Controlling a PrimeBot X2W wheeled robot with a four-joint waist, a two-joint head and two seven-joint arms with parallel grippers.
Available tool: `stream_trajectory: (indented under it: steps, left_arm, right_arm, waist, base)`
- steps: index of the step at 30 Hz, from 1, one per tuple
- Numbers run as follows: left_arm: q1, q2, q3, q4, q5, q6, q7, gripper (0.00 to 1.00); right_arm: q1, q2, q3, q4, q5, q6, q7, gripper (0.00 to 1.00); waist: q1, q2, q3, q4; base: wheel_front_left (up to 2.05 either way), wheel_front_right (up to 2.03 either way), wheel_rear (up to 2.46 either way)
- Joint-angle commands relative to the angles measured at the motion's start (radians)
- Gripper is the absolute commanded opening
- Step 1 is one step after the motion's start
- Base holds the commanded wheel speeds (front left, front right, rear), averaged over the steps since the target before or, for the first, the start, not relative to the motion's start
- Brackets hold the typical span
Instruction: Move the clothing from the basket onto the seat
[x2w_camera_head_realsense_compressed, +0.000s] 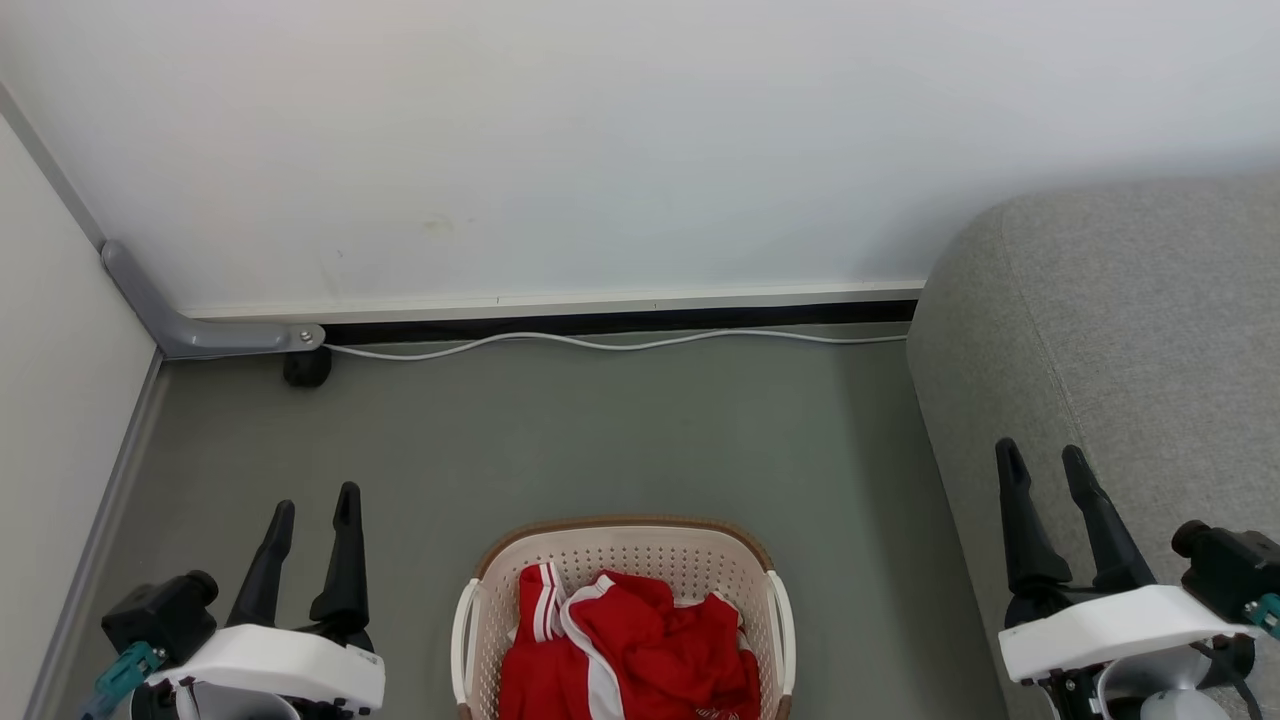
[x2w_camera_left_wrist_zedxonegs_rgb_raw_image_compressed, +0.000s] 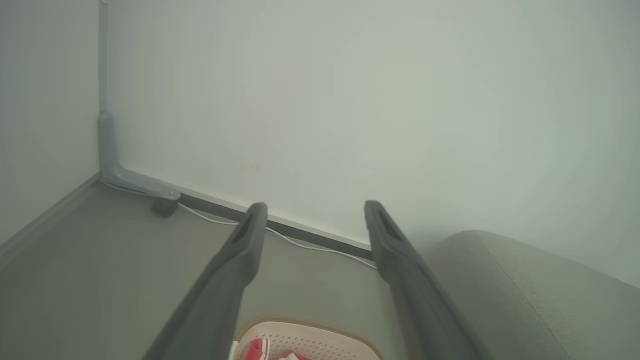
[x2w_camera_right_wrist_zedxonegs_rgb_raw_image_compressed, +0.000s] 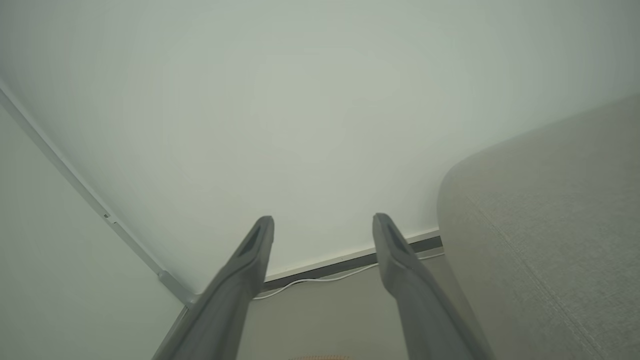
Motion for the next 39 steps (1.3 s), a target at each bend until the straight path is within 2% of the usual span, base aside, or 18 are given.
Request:
stream_trajectory:
  steps: [1,21,34,39]
  left_arm:
    - [-0.062,0.015,0.022,-0.020,0.033,-0.006,-0.015,1.00]
    - [-0.090,0.008,0.018,0.059,0.188,-0.014,-0.074,1.00]
    - [-0.106,0.010,0.008,0.099,0.296,-0.016,-0.109,1.00]
    - [-0.108,0.012,0.006,0.107,0.294,-0.016,-0.110,1.00]
  right_arm:
    - [-0.039,-0.011,0.022,-0.033,-0.033,0.004,-0.020,1.00]
    - [-0.037,-0.013,0.051,0.003,-0.229,0.004,-0.078,1.00]
    - [-0.038,-0.015,0.054,0.030,-0.319,0.005,-0.114,1.00]
    - [-0.035,-0.015,0.055,0.036,-0.322,0.005,-0.115,1.00]
  waist:
    - [0.0000,-0.0001,-0.001,0.000]
    - [0.0000,-0.0001,-0.012,-0.001]
    - [0.0000,-0.0001,-0.016,0.000]
    - [0.0000,-0.0001,-0.018,-0.001]
  base:
    - [0.00,0.00,0.00]
    - [0.00,0.00,0.00]
    - [0.00,0.00,0.00]
    - [0.00,0.00,0.00]
